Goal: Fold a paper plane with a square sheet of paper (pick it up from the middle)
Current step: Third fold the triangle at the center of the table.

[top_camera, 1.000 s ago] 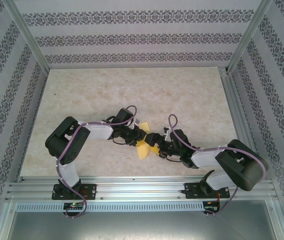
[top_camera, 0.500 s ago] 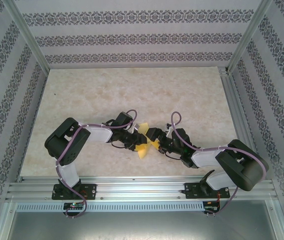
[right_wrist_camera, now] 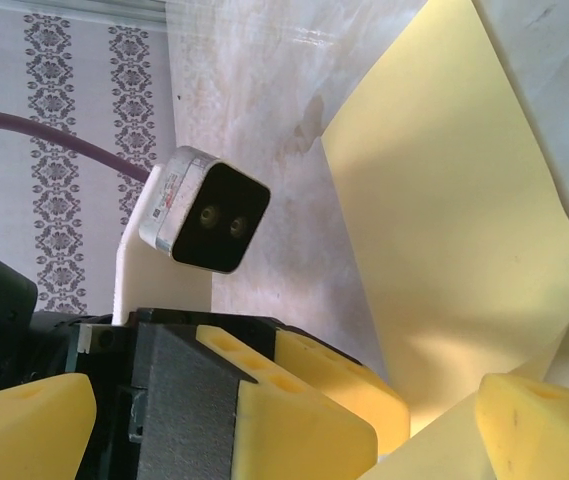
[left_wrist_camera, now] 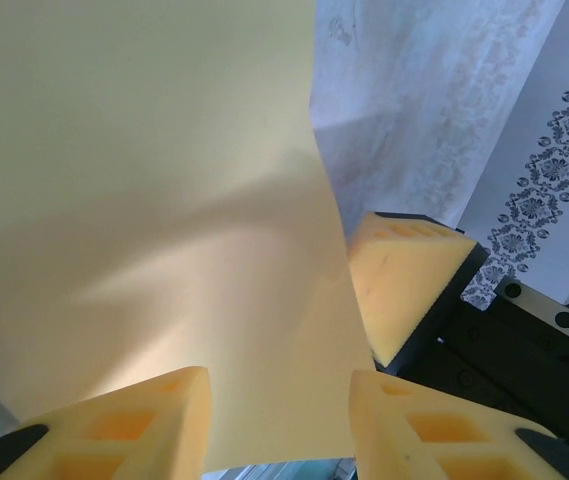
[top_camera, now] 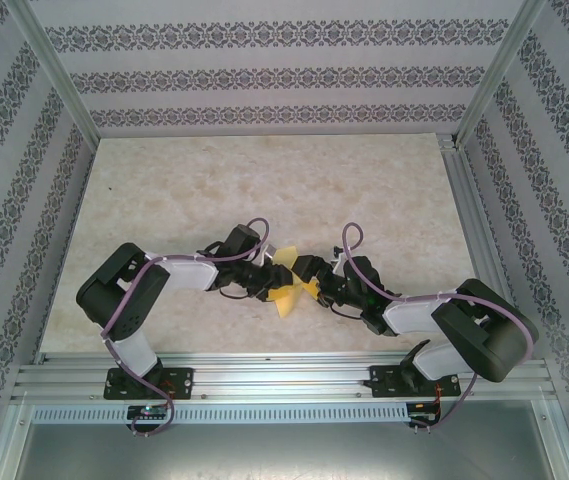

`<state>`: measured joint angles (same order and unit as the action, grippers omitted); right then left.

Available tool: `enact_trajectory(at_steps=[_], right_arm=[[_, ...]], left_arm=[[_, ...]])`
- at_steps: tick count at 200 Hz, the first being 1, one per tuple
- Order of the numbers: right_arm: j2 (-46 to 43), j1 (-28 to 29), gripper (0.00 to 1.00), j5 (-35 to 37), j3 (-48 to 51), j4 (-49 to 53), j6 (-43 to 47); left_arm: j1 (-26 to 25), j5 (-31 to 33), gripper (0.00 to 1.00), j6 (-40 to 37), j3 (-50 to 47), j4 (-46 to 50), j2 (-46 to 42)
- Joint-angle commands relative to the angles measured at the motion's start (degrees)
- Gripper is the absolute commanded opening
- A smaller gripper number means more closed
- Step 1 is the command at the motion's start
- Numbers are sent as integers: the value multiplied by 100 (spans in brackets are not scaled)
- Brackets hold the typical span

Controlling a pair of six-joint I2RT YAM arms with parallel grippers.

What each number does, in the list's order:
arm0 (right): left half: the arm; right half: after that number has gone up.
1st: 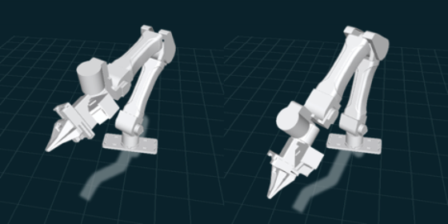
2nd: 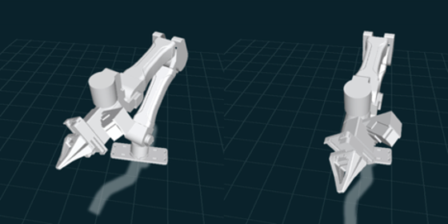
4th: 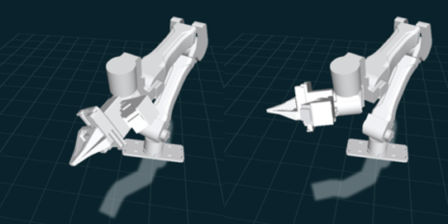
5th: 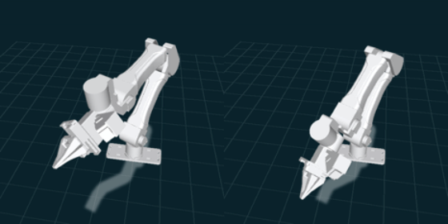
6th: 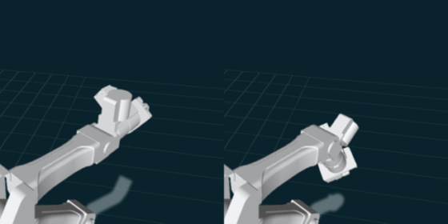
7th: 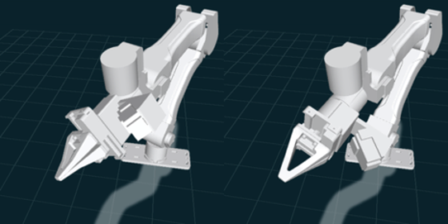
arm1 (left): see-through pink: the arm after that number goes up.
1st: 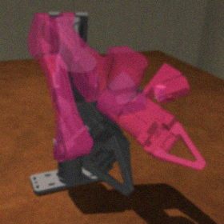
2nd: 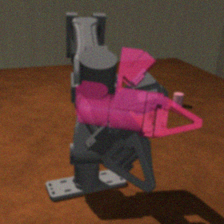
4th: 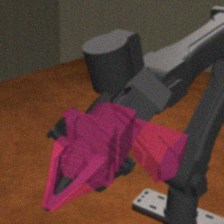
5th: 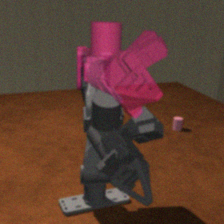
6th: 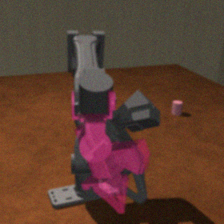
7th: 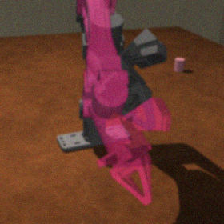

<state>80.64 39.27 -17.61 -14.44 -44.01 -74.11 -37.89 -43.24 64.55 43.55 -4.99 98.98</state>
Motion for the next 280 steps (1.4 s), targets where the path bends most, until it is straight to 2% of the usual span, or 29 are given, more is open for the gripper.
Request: enact_trajectory(at_steps=[1, 69, 104, 125, 157, 179, 280], right_arm=[[60, 17, 98, 76, -171, -23, -44], [101, 18, 98, 56, -209, -3, -42], [110, 19, 98, 46, -234, -10, -41], [117, 17, 98, 34, -242, -11, -43], [110, 18, 98, 36, -235, -7, -43], [84, 14, 98, 9, -235, 11, -36], [74, 9, 98, -37, -269, 60, -34]], left_arm=[[-26, -202, 46, -126, 9, -336, -146], [-26, -160, 58, -286, 68, -323, -365], [-34, -157, 58, -328, 53, -286, -378], [-58, -208, 53, -385, 99, -173, -286], [-87, -168, 36, -488, 188, 0, -155], [-87, -91, 29, -535, 256, 56, -134], [-88, -97, 14, -817, 457, 384, 103]])
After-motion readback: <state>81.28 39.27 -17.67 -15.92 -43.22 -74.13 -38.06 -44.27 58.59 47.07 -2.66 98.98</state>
